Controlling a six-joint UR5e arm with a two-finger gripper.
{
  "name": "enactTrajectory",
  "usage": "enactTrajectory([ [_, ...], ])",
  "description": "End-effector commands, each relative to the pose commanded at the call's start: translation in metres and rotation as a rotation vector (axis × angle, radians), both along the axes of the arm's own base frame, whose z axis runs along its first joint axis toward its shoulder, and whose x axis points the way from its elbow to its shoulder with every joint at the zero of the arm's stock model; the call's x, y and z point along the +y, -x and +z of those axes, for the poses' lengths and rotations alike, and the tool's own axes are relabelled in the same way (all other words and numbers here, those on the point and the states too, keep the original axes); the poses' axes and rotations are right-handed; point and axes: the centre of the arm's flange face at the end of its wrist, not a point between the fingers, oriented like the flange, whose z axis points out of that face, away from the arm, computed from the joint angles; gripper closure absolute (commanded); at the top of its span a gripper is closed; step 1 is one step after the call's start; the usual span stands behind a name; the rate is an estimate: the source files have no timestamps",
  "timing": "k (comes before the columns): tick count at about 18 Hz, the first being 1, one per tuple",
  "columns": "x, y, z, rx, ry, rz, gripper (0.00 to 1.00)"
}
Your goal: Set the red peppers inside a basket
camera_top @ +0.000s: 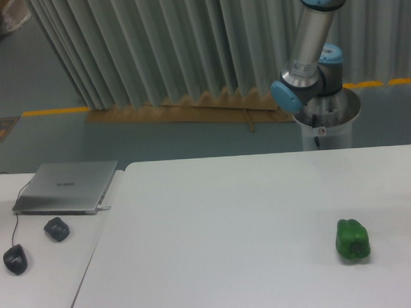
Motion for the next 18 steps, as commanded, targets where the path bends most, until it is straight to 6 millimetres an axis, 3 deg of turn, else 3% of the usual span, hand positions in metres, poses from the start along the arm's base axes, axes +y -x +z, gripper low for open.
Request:
enactTrajectory([
  [4, 0.040, -0.032, 0.009, 0.000, -0.013, 0.024, 0.00],
  [6, 0.063, -0.063, 0.001, -0.019, -0.001, -0.012, 0.00],
  [14, 0.109, -0.149, -0.007, -0.067, -0.005, 0.023, 0.00],
  [18, 0.116, -0.163, -0.012, -0.077, -0.001, 0.031, 0.00],
])
